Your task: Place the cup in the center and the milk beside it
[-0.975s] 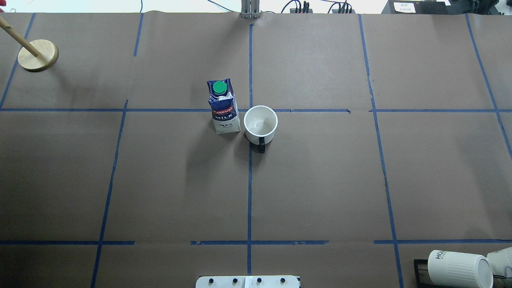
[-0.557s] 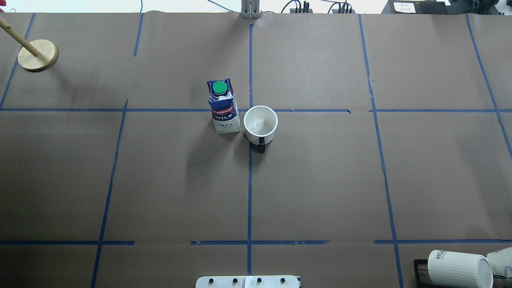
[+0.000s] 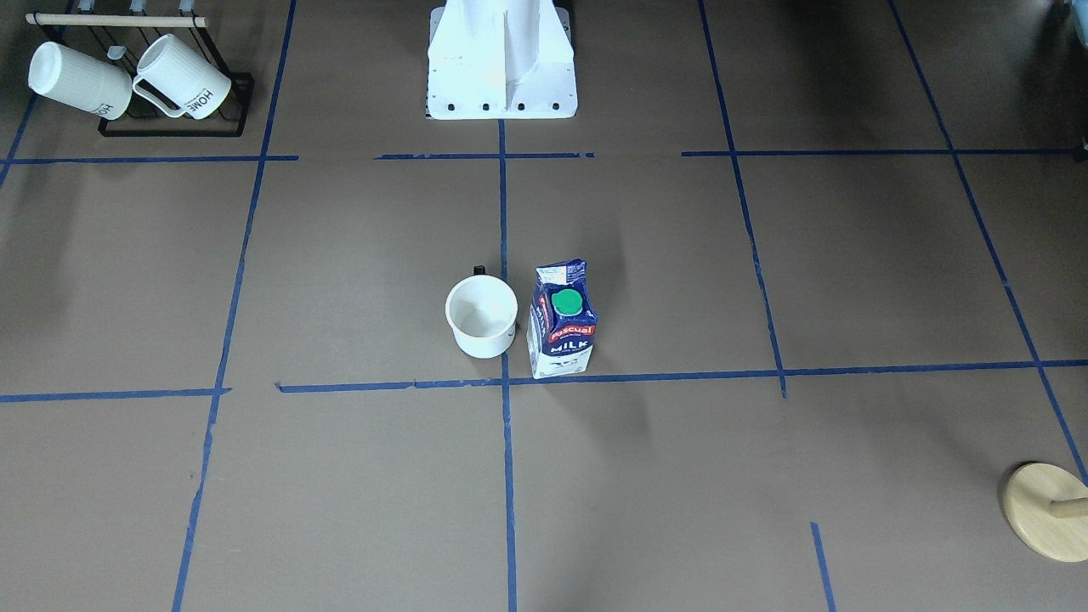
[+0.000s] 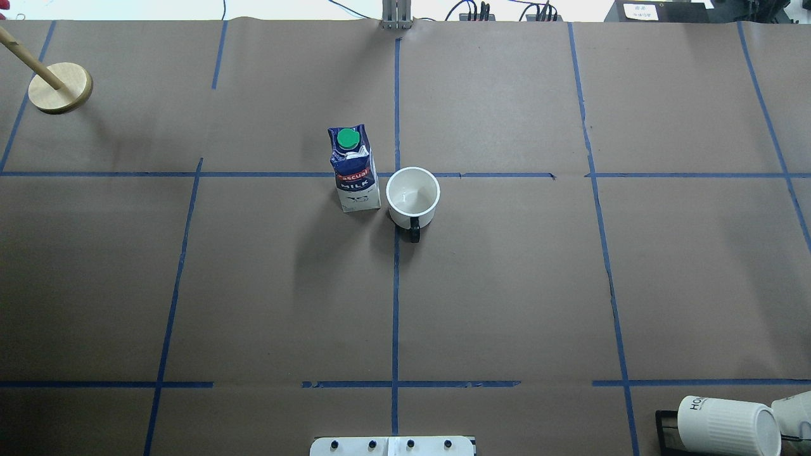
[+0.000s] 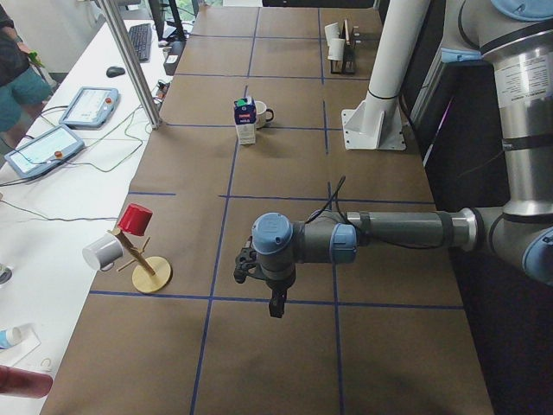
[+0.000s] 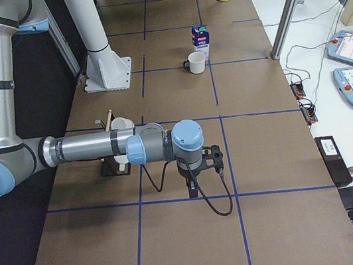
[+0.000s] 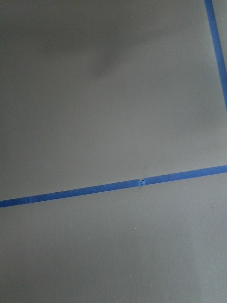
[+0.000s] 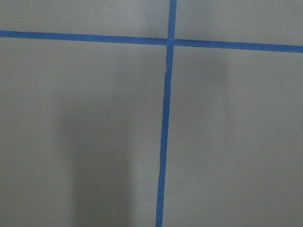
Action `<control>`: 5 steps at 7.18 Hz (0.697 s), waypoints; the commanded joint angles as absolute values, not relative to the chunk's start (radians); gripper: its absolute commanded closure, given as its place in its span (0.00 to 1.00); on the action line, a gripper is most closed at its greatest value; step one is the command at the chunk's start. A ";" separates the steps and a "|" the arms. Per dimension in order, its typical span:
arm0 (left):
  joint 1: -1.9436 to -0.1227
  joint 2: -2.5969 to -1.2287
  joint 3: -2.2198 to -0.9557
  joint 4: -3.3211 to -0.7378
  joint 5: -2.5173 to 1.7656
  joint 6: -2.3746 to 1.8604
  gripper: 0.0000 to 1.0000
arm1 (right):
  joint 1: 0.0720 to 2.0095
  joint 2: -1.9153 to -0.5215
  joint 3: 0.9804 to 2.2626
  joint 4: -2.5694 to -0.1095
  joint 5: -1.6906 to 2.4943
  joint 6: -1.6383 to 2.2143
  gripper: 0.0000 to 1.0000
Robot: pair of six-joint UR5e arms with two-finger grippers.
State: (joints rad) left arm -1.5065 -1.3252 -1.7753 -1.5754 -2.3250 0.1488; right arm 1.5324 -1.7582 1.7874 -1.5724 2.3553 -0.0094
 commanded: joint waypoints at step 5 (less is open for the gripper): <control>-1.505 -1.328 -1.776 -1.577 -2.326 0.149 0.00 | 1.532 -1.769 1.789 -1.572 2.371 -0.011 0.00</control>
State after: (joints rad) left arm -1.5058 -1.3274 -1.7762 -1.5768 -2.3255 0.1488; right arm 1.5325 -1.7670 1.7886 -1.5723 2.3639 -0.0107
